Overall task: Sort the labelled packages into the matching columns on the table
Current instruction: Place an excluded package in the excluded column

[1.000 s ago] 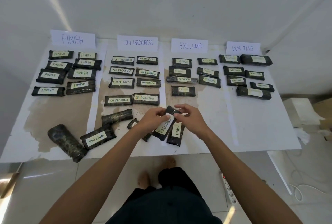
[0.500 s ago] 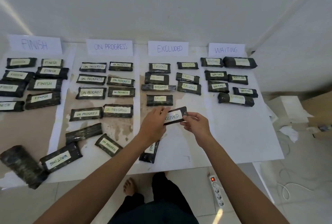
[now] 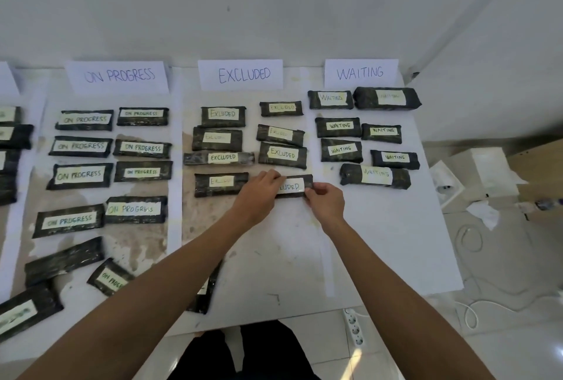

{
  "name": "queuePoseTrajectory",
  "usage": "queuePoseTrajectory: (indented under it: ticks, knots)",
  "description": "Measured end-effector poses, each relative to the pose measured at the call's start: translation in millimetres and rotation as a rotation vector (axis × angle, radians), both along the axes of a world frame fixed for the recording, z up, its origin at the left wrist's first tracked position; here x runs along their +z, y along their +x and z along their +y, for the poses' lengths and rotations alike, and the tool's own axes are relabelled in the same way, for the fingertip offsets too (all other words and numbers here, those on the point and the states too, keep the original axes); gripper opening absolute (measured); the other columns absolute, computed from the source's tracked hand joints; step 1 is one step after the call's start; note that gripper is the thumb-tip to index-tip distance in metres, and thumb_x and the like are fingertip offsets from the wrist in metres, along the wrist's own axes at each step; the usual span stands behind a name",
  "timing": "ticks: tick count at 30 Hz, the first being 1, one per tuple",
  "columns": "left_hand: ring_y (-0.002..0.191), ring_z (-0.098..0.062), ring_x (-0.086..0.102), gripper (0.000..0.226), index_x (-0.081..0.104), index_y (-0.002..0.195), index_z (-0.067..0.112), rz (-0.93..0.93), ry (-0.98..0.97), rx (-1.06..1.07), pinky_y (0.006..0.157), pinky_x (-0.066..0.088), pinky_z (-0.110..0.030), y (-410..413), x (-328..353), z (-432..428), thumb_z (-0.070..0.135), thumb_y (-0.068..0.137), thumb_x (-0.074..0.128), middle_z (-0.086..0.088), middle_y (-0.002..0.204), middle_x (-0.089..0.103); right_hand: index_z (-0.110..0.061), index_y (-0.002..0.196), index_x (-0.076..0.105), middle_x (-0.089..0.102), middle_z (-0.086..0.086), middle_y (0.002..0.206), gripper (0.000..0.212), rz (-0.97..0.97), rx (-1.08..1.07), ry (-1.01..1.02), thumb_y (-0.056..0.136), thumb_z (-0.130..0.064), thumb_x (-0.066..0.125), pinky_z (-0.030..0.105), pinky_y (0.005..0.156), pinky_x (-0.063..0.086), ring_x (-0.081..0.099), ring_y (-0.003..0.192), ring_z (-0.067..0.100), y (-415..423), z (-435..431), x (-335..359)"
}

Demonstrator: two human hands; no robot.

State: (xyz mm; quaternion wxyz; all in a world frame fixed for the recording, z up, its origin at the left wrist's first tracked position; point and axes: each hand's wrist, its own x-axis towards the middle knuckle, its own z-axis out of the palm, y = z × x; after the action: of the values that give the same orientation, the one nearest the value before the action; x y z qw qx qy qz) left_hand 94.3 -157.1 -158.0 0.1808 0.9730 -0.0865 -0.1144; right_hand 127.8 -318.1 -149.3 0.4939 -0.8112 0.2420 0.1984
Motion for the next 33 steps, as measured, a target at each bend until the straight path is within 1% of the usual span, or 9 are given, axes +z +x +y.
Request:
queuePoseTrajectory:
  ticks: [2, 7, 12, 16, 19, 23, 26, 30, 33]
  knots:
    - [0.126, -0.029, 0.04, 0.054, 0.039, 0.138, 0.006, 0.014, 0.004, 0.0, 0.098, 0.04, -0.042, 1, -4, -2, 0.0, 0.086, 0.046, -0.012, 0.14, 0.042, -0.006, 0.109, 0.067, 0.07, 0.006, 0.105, 0.026, -0.043, 0.106, -0.125, 0.086, -0.017, 0.067, 0.02, 0.089, 0.044, 0.063, 0.096, 0.018, 3, 0, -2]
    - [0.133, -0.03, 0.034, 0.053, 0.039, 0.139, 0.006, 0.03, 0.001, 0.009, 0.104, 0.035, -0.043, 0, -6, 1, -0.002, 0.087, 0.045, -0.013, 0.145, 0.037, -0.003, 0.109, 0.067, 0.069, 0.011, 0.105, 0.028, -0.097, 0.184, -0.194, 0.085, -0.017, 0.068, 0.018, 0.083, 0.043, 0.063, 0.096, 0.02, 6, -1, -4]
    - [0.12, -0.031, 0.047, 0.044, 0.054, 0.127, 0.01, -0.105, -0.055, 0.1, 0.097, 0.039, -0.043, -14, 11, 6, 0.001, 0.085, 0.052, -0.011, 0.13, 0.053, -0.008, 0.116, 0.062, 0.057, 0.008, 0.116, 0.034, -0.208, 0.262, -0.258, 0.086, -0.022, 0.067, 0.019, 0.085, 0.037, 0.056, 0.105, 0.018, -3, -4, 5]
    - [0.098, -0.025, 0.055, 0.032, 0.063, 0.113, 0.014, -0.177, -0.198, 0.263, 0.08, 0.047, -0.038, -60, 26, 24, 0.009, 0.082, 0.06, -0.004, 0.109, 0.06, -0.011, 0.108, 0.066, 0.06, 0.003, 0.107, 0.024, -0.291, 0.379, -0.203, 0.084, -0.016, 0.066, 0.017, 0.077, 0.042, 0.061, 0.085, 0.018, -29, 4, 19]
    - [0.095, -0.023, 0.056, 0.028, 0.065, 0.109, 0.015, -0.162, -0.292, 0.417, 0.078, 0.05, -0.038, -115, 28, 38, 0.01, 0.082, 0.06, -0.002, 0.105, 0.06, -0.013, 0.106, 0.067, 0.062, 0.0, 0.102, 0.021, -0.273, 0.505, -0.162, 0.086, -0.015, 0.064, 0.007, 0.065, 0.04, 0.057, 0.071, 0.008, -58, 18, 25]
    - [0.094, -0.025, 0.055, 0.033, 0.062, 0.113, 0.015, -0.082, -0.276, 0.618, 0.075, 0.052, -0.039, -188, 19, 51, 0.018, 0.081, 0.063, -0.004, 0.106, 0.056, -0.012, 0.111, 0.066, 0.064, 0.002, 0.103, 0.024, -0.274, 0.693, -0.151, 0.087, -0.013, 0.063, 0.016, 0.073, 0.045, 0.057, 0.074, 0.01, -99, 44, 24]
    - [0.1, -0.029, 0.051, 0.058, 0.05, 0.126, 0.016, 0.036, -0.156, 0.716, 0.076, 0.049, -0.04, -223, 11, 55, 0.033, 0.074, 0.07, -0.009, 0.112, 0.051, -0.013, 0.116, 0.063, 0.062, 0.004, 0.108, 0.03, -0.261, 0.869, -0.155, 0.086, -0.013, 0.063, 0.026, 0.079, 0.049, 0.055, 0.076, 0.013, -125, 64, 14]
    - [0.107, -0.029, 0.047, 0.081, 0.035, 0.137, 0.017, 0.172, -0.098, 0.763, 0.082, 0.046, -0.04, -244, 2, 53, 0.046, 0.069, 0.07, -0.009, 0.121, 0.045, -0.016, 0.133, 0.05, 0.049, 0.006, 0.125, 0.05, -0.223, 1.044, -0.174, 0.085, -0.014, 0.063, 0.036, 0.095, 0.046, 0.053, 0.108, 0.02, -148, 87, 3]
    - [0.102, -0.029, 0.048, 0.083, 0.034, 0.136, 0.017, 0.194, -0.081, 0.743, 0.08, 0.044, -0.039, -251, -2, 52, 0.043, 0.067, 0.07, -0.008, 0.117, 0.047, -0.017, 0.141, 0.04, 0.043, 0.007, 0.132, 0.061, -0.188, 1.111, -0.229, 0.085, -0.016, 0.064, 0.038, 0.099, 0.044, 0.047, 0.116, 0.023, -159, 98, 2]
